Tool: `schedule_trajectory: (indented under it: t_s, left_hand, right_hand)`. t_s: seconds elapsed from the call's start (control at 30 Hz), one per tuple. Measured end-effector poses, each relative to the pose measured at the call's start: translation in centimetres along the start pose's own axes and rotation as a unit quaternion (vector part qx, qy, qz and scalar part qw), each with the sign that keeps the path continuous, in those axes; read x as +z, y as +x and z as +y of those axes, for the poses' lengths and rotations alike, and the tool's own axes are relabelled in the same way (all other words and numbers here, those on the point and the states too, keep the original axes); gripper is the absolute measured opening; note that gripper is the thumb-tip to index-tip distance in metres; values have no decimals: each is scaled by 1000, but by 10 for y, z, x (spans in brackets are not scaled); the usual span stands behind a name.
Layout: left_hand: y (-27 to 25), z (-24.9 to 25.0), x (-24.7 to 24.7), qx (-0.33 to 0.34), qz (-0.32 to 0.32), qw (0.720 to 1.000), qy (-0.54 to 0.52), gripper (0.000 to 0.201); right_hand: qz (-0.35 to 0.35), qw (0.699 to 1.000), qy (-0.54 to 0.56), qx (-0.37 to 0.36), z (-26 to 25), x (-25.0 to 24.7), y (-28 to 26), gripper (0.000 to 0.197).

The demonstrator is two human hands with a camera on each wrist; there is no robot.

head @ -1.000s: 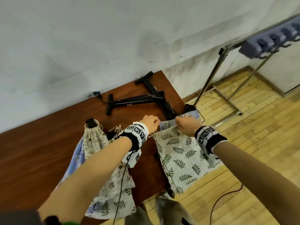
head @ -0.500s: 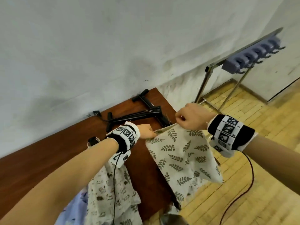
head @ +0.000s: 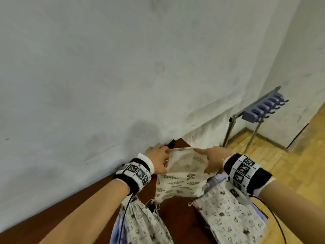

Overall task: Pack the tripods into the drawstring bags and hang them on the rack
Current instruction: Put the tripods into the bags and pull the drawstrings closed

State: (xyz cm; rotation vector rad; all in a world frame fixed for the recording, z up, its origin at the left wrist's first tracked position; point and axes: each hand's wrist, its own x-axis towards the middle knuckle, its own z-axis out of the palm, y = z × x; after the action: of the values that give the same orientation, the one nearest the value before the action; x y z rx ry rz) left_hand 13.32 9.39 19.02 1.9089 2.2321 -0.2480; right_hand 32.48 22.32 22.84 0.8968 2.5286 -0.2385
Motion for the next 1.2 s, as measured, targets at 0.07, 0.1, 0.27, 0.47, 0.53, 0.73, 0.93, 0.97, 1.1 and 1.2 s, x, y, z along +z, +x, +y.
schedule_trajectory:
  t_s: [0.07, 0.1, 0.27, 0.47, 0.53, 0.73, 0.93, 0.97, 1.1, 1.2]
  left_hand:
    - [-10, -6, 17, -18, -8, 1000, 13, 30]
    - [-14, -8, 29, -24, -11, 999, 17, 30]
    - [-29, -14, 84, -19, -73, 997, -26, 48]
    - [-22, -28, 121, -92, -160, 961, -207, 63]
    - [-12, -34, 129, -97, -181, 954, -220, 55]
    - [20, -49, 157, -125, -223, 934, -249, 36]
    - [39, -59, 174, -99, -169, 928, -315, 38]
    - [42, -61, 176, -97, -155, 926, -331, 40]
    - [45, -65, 176, -94, -100, 906, -399, 55]
    - [42, -66, 176, -133, -18, 871, -472, 41]
  right_hand:
    - [-11, 1000, -27, 2, -17, 17, 9, 84]
    - [-23, 999, -46, -4, -25, 27, 14, 85]
    - [-144, 986, -67, -59, -53, 71, 30, 83]
    - [-156, 984, 24, -85, -44, 96, 98, 56]
    - [-185, 973, 116, -80, -39, 96, 126, 40]
    - [-70, 961, 257, -71, -45, 93, 229, 13]
    - [-60, 984, -69, -155, -73, 129, 298, 68]
    - [-63, 981, -100, -155, -78, 138, 306, 72]
    - [-91, 984, -98, -117, -88, 156, 318, 64]
    - [-60, 988, -69, -125, -87, 150, 314, 53]
